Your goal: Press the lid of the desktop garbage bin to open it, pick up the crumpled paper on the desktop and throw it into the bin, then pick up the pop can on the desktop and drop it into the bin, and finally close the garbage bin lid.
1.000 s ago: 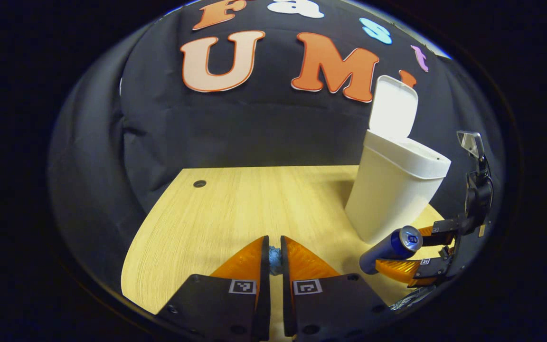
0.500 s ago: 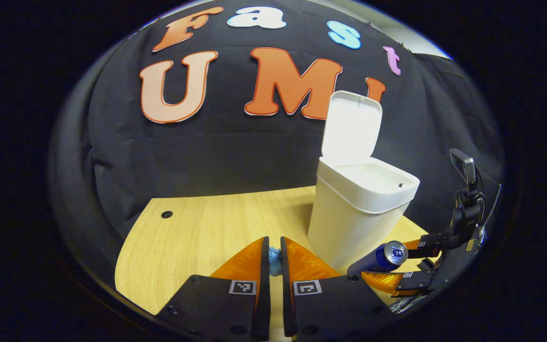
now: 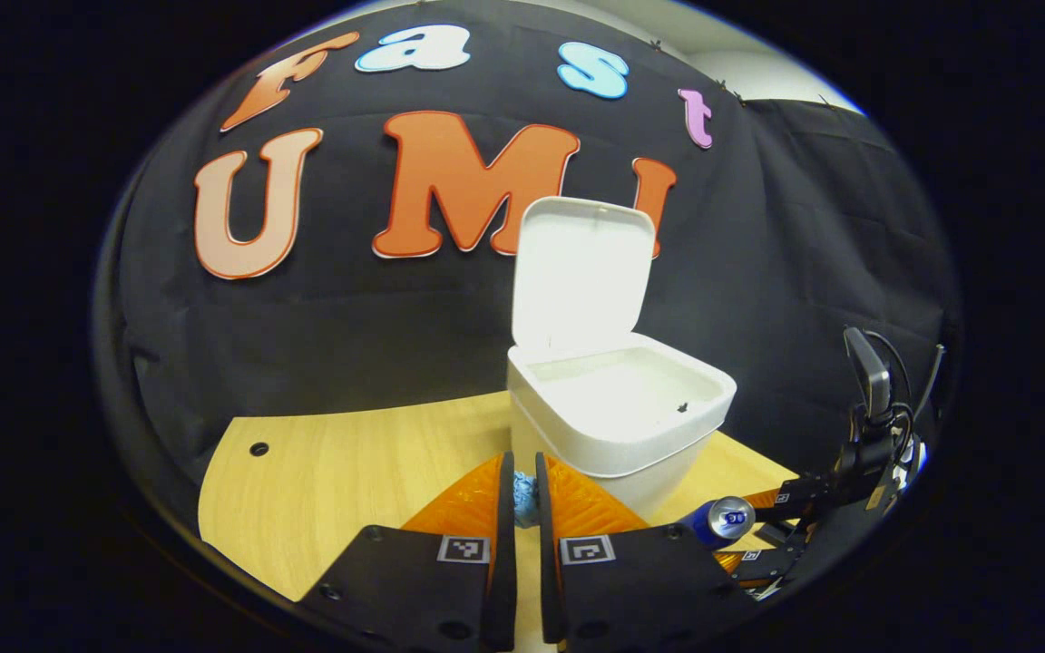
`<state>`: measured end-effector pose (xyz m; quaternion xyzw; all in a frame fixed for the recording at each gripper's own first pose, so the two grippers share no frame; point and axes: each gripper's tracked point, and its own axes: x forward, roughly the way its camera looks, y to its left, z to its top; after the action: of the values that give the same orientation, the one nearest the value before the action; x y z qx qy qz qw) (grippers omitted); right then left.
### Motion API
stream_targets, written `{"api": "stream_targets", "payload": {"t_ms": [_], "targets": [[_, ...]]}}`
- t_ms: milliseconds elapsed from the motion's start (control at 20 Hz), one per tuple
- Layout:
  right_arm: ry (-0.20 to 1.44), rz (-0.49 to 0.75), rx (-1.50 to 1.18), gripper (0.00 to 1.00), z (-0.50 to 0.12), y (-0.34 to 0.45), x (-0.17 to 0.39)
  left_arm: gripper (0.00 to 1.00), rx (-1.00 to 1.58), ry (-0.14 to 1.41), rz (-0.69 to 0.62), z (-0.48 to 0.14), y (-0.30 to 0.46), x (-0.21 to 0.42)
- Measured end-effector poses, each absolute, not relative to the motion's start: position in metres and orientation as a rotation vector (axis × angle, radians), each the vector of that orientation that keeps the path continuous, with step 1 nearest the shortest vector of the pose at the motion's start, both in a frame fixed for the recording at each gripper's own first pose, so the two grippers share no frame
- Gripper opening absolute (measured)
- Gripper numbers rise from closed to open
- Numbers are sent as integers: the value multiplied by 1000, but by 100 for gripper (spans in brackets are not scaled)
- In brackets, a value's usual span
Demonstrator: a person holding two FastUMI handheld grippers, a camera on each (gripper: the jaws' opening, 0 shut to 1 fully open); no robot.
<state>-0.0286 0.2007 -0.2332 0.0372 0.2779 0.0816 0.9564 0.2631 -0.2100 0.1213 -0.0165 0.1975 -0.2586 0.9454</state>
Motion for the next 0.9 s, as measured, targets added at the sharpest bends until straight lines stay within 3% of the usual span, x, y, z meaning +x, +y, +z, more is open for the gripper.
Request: {"api": "stream_targets", "payload": {"t_ms": [50, 100, 200, 300, 450, 500, 600, 700, 750, 900], "targets": [[561, 159, 74, 74, -232, 199, -29, 16, -37, 394, -539, 126, -219, 264], [561, 154, 72, 78, -232, 200, -29, 14, -39, 387, -550, 130, -227, 266], [557, 145, 73, 74, -233, 201, -28, 14, -43, 373, -567, 137, -240, 268], [555, 139, 77, 79, -234, 200, -28, 14, -45, 360, -578, 143, -252, 270], [553, 134, 80, 75, -231, 199, -28, 16, -45, 345, -592, 150, -267, 274], [556, 134, 83, 79, -232, 199, -27, 14, -46, 341, -596, 152, -272, 275], [560, 131, 89, 75, -232, 198, -27, 14, -48, 332, -607, 156, -282, 278], [562, 121, 91, 78, -232, 198, -26, 14, -44, 327, -615, 155, -291, 279], [563, 114, 91, 74, -230, 197, -24, 14, -44, 328, -619, 154, -296, 280], [566, 96, 98, 79, -227, 196, -23, 14, -42, 341, -625, 147, -304, 280]]}}
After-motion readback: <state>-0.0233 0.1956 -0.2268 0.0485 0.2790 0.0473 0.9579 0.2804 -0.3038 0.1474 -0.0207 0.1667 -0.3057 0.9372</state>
